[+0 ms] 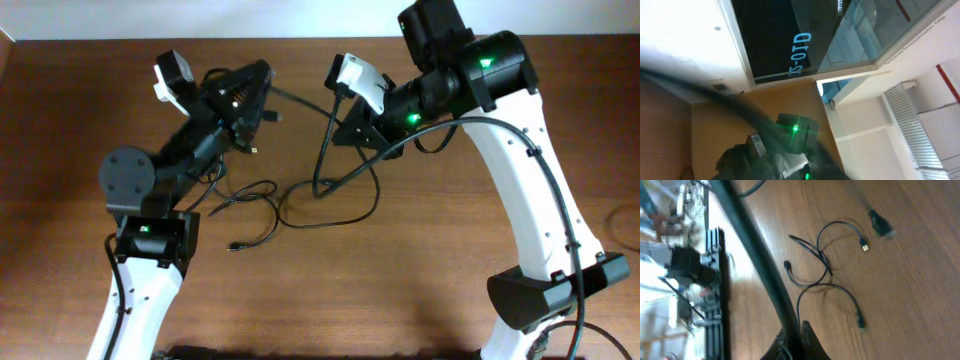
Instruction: Untangle cables
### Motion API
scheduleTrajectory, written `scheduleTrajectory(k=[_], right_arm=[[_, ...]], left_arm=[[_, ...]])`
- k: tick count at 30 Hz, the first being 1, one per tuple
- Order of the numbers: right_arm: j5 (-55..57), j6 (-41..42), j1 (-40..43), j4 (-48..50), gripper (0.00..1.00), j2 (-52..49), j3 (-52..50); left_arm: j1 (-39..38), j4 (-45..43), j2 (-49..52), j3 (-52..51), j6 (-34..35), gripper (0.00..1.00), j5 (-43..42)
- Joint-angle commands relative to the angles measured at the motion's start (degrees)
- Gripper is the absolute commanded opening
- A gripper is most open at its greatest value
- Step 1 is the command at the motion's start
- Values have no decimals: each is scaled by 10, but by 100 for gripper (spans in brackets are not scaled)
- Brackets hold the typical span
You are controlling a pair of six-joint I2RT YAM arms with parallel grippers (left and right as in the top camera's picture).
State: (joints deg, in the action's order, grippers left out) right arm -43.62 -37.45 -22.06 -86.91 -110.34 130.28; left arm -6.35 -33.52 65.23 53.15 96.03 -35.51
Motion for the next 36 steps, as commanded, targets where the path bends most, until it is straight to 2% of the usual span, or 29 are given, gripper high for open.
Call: scheduleTrajectory(k=[1, 2, 4, 7, 10, 13, 15, 18, 22, 26, 30, 33, 34, 35, 36], right_arm=[[-54, 96, 24, 17, 4, 5, 21], [-55, 125, 33, 21, 4, 8, 41], [-55, 200, 57, 23, 4, 10, 123], [-35, 292, 94, 33, 4, 10, 283], [60, 382, 170, 51, 4, 10, 433], [162, 412, 255, 50, 4, 10, 478], [259, 412, 318, 39, 4, 9, 475], [348, 414, 430, 37, 4, 1, 428], [355, 414, 586, 45, 4, -21, 349], [355, 455, 712, 50, 4, -63, 297], [356, 455, 762, 45, 4, -104, 241], [419, 507, 775, 38, 4, -130, 184], [444, 528, 776, 38, 8, -133, 165], [469, 558, 777, 38, 59, -136, 136], [484, 581, 777, 38, 80, -137, 111]], left_arm=[[1, -2, -4, 13, -62, 82, -14], [1, -2, -4, 13, -84, 87, -30], [1, 15, -4, 13, -127, 89, -55], [1, 122, -4, 13, -180, 99, -95], [1, 235, -3, 13, -228, 99, -101], [1, 238, -3, 13, -296, 99, -124], [1, 238, -3, 13, -341, 99, -144], [1, 246, -3, 13, -358, 99, -161], [1, 294, -3, 13, -404, 99, -160], [1, 313, -3, 13, -404, 99, -157], [1, 313, -3, 13, -404, 99, -153], [1, 316, -3, 13, -404, 99, -158], [1, 321, -3, 13, -404, 99, -158], [1, 331, -3, 13, -404, 99, -158], [1, 337, -3, 13, -404, 99, -161]])
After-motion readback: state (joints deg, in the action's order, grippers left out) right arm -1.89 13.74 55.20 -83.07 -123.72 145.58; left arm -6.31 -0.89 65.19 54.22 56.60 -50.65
